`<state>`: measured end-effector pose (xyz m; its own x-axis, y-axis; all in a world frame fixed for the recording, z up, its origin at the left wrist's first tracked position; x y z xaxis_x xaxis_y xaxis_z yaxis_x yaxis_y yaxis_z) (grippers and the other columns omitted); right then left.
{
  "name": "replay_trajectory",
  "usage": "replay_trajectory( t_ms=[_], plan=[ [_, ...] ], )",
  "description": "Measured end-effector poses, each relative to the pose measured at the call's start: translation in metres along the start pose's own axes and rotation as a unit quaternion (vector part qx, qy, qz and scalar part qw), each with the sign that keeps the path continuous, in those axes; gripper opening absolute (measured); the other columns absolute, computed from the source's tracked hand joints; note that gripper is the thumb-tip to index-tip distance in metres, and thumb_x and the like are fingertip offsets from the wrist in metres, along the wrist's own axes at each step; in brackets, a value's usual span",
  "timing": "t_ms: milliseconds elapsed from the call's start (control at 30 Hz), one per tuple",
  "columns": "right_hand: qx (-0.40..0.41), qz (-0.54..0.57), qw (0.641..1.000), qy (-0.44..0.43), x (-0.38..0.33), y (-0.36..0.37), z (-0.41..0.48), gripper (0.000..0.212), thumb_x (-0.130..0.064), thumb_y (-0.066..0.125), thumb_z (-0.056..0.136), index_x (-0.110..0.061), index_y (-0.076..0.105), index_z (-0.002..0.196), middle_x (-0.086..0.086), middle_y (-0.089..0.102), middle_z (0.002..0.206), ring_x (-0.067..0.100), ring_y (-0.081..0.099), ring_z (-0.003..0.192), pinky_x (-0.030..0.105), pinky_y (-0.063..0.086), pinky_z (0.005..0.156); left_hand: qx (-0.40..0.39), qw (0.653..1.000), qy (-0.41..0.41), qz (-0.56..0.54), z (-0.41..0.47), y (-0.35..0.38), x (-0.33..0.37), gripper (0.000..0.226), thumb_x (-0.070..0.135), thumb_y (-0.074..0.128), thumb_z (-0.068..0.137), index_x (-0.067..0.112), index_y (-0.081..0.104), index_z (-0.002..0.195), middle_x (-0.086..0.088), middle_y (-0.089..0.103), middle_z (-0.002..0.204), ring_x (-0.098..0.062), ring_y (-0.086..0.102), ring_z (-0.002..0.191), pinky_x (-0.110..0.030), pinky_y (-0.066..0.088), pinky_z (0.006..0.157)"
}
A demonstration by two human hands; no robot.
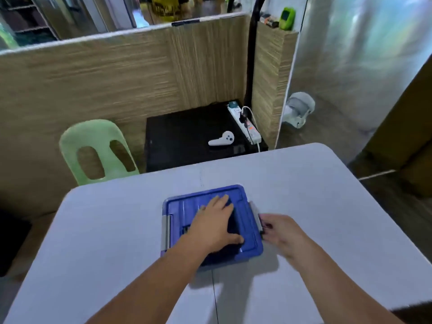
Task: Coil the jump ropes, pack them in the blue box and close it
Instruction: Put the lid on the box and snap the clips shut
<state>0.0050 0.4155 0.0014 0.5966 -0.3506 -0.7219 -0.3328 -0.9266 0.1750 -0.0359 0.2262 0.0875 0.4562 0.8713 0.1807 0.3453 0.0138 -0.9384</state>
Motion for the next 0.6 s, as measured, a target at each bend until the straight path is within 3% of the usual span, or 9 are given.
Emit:
replay_trajectory(
  t_ms=[67, 233, 333, 433, 533, 600],
  plan=[
    [-0.027, 0.050, 0.998, 0.014, 0.003, 0.003, 0.002, 0.032, -0.010, 0.068, 0.089, 0.010, 0.070, 0.115, 0.022, 0.066, 0.102, 0.035, 0.065, 0.094, 0.045, 0.059, 0.087, -0.010, 1.000, -0.005, -0.004, 0.002, -0.001, 0.004, 0.108, 0.069, 0.071, 0.079, 0.021, 0.022, 0.163, 0.002, 0.002, 0.173, -0.021, 0.003, 0.159, -0.049, 0.019, 0.127],
    [-0.072, 0.091, 0.992, 0.041, 0.001, 0.005, 0.006, 0.012, -0.008, 0.060, 0.097, -0.002, 0.070, 0.103, 0.013, 0.072, 0.087, 0.025, 0.070, 0.072, 0.033, 0.060, 0.062, -0.029, 0.999, -0.022, -0.014, 0.002, -0.006, 0.006, 0.109, 0.065, 0.075, 0.079, 0.022, 0.021, 0.163, 0.004, 0.007, 0.172, -0.019, 0.005, 0.158, -0.047, 0.024, 0.125],
    [-0.079, 0.058, 0.993, 0.059, 0.000, 0.005, 0.010, 0.020, -0.013, 0.067, 0.095, -0.001, 0.072, 0.110, 0.010, 0.067, 0.086, 0.021, 0.060, 0.070, 0.031, 0.054, 0.064, -0.038, 0.999, -0.027, -0.021, 0.002, -0.005, 0.006, 0.109, 0.064, 0.074, 0.080, 0.023, 0.017, 0.164, 0.006, 0.005, 0.173, -0.018, 0.002, 0.159, -0.047, 0.023, 0.126],
    [-0.092, 0.029, 0.993, 0.070, -0.003, 0.007, 0.013, 0.035, -0.018, 0.073, 0.091, 0.004, 0.072, 0.118, 0.013, 0.065, 0.098, 0.026, 0.058, 0.088, 0.035, 0.057, 0.070, -0.042, 0.998, -0.030, -0.026, 0.003, -0.005, 0.007, 0.109, 0.063, 0.074, 0.081, 0.023, 0.017, 0.164, 0.007, 0.004, 0.173, -0.018, 0.000, 0.159, -0.047, 0.022, 0.127],
    [-0.102, -0.016, 0.993, 0.054, -0.009, 0.014, 0.008, 0.026, -0.020, 0.073, 0.092, 0.000, 0.076, 0.110, 0.007, 0.070, 0.086, 0.024, 0.064, 0.079, 0.035, 0.058, 0.069, -0.041, 0.998, -0.028, -0.026, 0.003, -0.004, 0.008, 0.108, 0.064, 0.074, 0.081, 0.023, 0.018, 0.164, 0.006, 0.004, 0.173, -0.018, 0.000, 0.159, -0.047, 0.023, 0.126],
    [-0.099, -0.057, 0.993, 0.039, -0.014, 0.021, 0.006, 0.025, -0.020, 0.073, 0.092, -0.002, 0.076, 0.108, 0.011, 0.076, 0.090, 0.026, 0.070, 0.080, 0.039, 0.061, 0.075, -0.038, 0.999, -0.027, -0.025, 0.003, -0.003, 0.008, 0.108, 0.064, 0.074, 0.080, 0.022, 0.019, 0.163, 0.005, 0.005, 0.173, -0.018, 0.001, 0.159, -0.047, 0.023, 0.126]
  ],
)
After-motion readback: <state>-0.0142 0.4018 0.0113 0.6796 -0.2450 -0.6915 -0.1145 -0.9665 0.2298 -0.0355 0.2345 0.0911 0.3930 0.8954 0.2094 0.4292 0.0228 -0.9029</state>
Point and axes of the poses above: each hand's wrist, its own z-axis towards the middle knuckle, its own y-axis out of the palm, x = y × z, the point moved 5 cm from there along z, towards the middle knuckle
